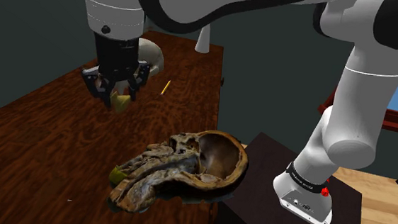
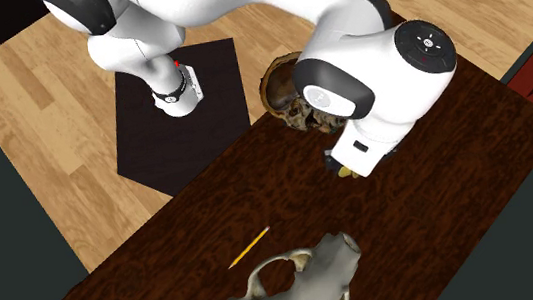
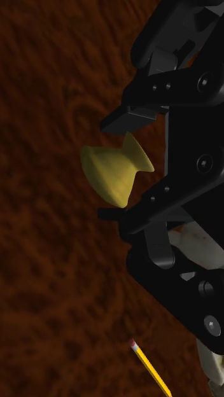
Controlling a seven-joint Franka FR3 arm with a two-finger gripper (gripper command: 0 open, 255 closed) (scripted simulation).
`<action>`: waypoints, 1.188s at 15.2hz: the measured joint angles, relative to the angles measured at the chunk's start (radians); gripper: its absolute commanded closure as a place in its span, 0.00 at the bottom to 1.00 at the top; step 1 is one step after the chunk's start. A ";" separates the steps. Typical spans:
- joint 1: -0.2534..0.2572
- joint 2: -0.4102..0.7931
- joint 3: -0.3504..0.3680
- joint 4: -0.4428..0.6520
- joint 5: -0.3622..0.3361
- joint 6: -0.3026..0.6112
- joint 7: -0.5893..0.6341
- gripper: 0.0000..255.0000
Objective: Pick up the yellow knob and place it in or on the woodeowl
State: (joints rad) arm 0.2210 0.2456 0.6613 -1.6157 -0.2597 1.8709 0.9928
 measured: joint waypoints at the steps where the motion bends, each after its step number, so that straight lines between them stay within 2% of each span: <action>1: -0.001 -0.002 0.000 0.009 0.002 -0.010 -0.004 1.00; 15: 0.029 0.018 0.008 0.224 -0.004 -0.208 -0.019 1.00; 18: 0.013 -0.064 0.023 0.139 0.043 -0.191 -0.009 1.00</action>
State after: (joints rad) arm 0.2345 0.1812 0.6840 -1.4768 -0.2166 1.6802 0.9836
